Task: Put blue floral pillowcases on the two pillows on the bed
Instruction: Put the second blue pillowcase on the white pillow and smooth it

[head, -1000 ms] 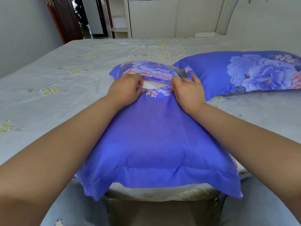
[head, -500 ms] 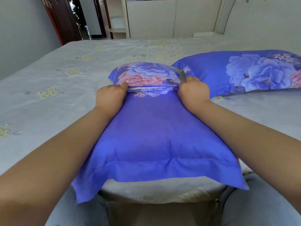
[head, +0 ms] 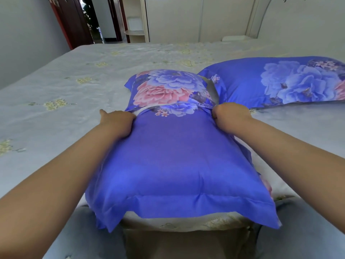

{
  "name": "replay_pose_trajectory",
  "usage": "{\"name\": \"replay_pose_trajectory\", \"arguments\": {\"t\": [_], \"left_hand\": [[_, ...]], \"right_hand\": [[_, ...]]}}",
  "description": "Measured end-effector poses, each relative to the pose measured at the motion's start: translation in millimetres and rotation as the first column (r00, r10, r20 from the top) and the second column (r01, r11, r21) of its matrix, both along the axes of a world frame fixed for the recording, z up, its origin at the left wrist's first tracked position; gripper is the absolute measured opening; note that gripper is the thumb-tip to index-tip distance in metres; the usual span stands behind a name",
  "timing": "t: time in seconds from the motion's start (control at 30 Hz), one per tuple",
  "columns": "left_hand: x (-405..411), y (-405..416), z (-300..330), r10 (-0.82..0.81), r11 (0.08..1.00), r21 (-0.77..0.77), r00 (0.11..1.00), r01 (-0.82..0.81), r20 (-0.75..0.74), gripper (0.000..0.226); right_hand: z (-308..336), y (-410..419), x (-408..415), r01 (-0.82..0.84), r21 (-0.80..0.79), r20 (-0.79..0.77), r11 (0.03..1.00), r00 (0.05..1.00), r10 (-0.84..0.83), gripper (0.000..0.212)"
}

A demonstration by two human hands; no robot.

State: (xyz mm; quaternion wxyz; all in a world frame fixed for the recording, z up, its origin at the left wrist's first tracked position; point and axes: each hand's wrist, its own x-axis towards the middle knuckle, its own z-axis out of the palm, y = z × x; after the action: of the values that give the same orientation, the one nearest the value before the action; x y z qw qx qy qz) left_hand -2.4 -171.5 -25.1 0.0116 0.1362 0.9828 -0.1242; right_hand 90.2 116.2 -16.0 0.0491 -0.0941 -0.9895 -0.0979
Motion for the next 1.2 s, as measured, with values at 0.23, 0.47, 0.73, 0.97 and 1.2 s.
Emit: {"name": "replay_pose_trajectory", "arguments": {"t": [0.23, 0.47, 0.73, 0.97, 1.2], "left_hand": [[-8, -15, 17, -0.135, 0.975, 0.174, 0.990, 0.141, -0.047, 0.004], [-14, -15, -18, 0.038, 0.925, 0.371, 0.949, 0.085, -0.312, 0.026], [-23, -12, -44, 0.336, 0.638, 0.743, 0.941, -0.203, -0.030, 0.017], [-5, -4, -22, 0.320, 0.459, 0.887, 0.940, -0.045, -0.118, 0.021], [11, 52, 15, -0.016, 0.844, 0.458, 0.866, 0.280, -0.500, 0.031]], "right_hand": [[-7, -2, -15, -0.183, 0.042, -0.181, 0.982, 0.966, 0.188, 0.022], [-33, 2, -23, 0.000, -0.012, -0.282, 1.000, 0.959, -0.003, 0.023], [-11, -15, -24, -0.133, -0.183, -0.482, 0.974, 0.876, 0.029, 0.063], [5, -46, -30, -0.116, -0.468, -0.344, 0.876, 0.937, -0.060, 0.036], [18, -94, -38, -0.267, -0.105, -0.432, 0.958, 0.880, 0.198, 0.033]]}}
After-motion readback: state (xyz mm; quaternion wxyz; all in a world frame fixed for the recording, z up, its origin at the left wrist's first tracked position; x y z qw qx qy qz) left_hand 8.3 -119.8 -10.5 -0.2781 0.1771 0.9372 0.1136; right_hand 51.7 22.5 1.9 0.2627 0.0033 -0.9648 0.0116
